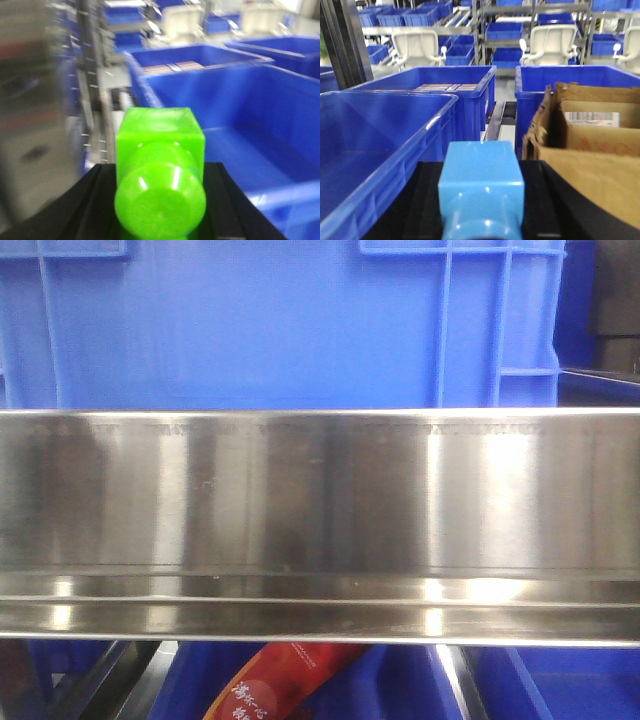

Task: Grab block from conveyor and place in blue bin
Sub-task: 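Open the left gripper to drop the green block into a blue bin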

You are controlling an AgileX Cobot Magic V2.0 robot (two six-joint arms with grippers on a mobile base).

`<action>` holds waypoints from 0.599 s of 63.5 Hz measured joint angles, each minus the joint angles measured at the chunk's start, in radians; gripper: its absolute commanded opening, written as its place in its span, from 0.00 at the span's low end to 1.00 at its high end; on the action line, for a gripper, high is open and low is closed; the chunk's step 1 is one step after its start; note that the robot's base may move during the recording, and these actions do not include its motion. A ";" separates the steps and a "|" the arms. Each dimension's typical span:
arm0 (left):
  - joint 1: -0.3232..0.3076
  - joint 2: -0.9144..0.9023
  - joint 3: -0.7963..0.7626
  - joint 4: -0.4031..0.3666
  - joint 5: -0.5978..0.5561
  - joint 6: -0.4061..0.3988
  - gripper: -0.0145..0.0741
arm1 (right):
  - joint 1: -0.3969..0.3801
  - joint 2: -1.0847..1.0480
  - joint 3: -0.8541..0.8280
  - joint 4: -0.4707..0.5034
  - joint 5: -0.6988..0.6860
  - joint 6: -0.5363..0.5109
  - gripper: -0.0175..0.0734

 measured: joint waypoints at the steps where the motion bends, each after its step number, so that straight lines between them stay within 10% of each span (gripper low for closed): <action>1: -0.014 0.025 -0.006 0.000 0.000 0.000 0.04 | 0.003 0.014 -0.011 0.000 0.000 0.000 0.03; 22: -0.246 0.408 -0.312 0.013 0.000 -0.028 0.04 | 0.188 0.295 -0.246 -0.006 -0.024 -0.002 0.03; 38: -0.297 0.616 -0.481 -0.008 0.002 -0.141 0.04 | 0.339 0.460 -0.323 0.012 -0.026 -0.003 0.03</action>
